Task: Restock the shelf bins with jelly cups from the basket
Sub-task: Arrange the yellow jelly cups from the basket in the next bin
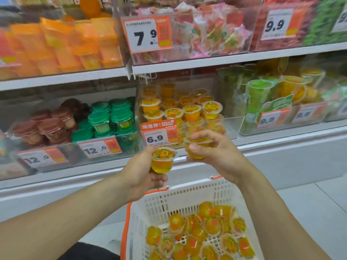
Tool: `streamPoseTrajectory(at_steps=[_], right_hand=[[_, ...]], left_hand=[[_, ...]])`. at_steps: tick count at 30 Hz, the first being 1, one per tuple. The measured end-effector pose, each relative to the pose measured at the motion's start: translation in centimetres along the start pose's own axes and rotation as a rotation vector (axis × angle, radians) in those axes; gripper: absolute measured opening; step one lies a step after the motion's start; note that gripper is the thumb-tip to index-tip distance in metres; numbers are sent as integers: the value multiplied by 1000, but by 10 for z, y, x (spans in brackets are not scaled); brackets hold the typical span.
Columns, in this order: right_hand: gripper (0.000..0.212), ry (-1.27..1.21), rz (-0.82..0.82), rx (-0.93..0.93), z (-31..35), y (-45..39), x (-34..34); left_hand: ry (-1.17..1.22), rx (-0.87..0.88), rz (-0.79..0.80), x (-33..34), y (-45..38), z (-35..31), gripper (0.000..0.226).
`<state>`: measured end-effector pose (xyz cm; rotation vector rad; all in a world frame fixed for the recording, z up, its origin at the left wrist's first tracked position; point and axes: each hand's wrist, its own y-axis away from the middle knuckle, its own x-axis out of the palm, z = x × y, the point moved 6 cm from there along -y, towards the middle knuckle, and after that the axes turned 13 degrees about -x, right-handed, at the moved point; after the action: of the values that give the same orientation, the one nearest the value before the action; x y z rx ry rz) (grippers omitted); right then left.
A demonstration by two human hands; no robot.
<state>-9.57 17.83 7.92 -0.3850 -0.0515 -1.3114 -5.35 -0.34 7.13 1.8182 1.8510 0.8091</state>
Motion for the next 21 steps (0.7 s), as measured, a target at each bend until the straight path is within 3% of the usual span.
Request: streamPoseTrajectory(at_steps=[3, 4, 9, 12, 16, 21], right_hand=[[90, 257, -38, -182, 32, -16, 11], [98, 324, -78, -202, 38, -23, 13], [84, 538, -336, -153, 36, -83, 13], [80, 669, -330, -121, 32, -127, 15], [90, 786, -355, -49, 15, -185, 12], [69, 996, -279, 136, -9, -226, 21]], left_hand=[[108, 7, 88, 11, 4, -9, 32], [134, 19, 101, 13, 4, -13, 34], [270, 5, 144, 19, 0, -20, 38], [320, -7, 141, 26, -1, -20, 38], [358, -67, 140, 39, -4, -13, 41], [332, -127, 130, 44, -12, -6, 41]])
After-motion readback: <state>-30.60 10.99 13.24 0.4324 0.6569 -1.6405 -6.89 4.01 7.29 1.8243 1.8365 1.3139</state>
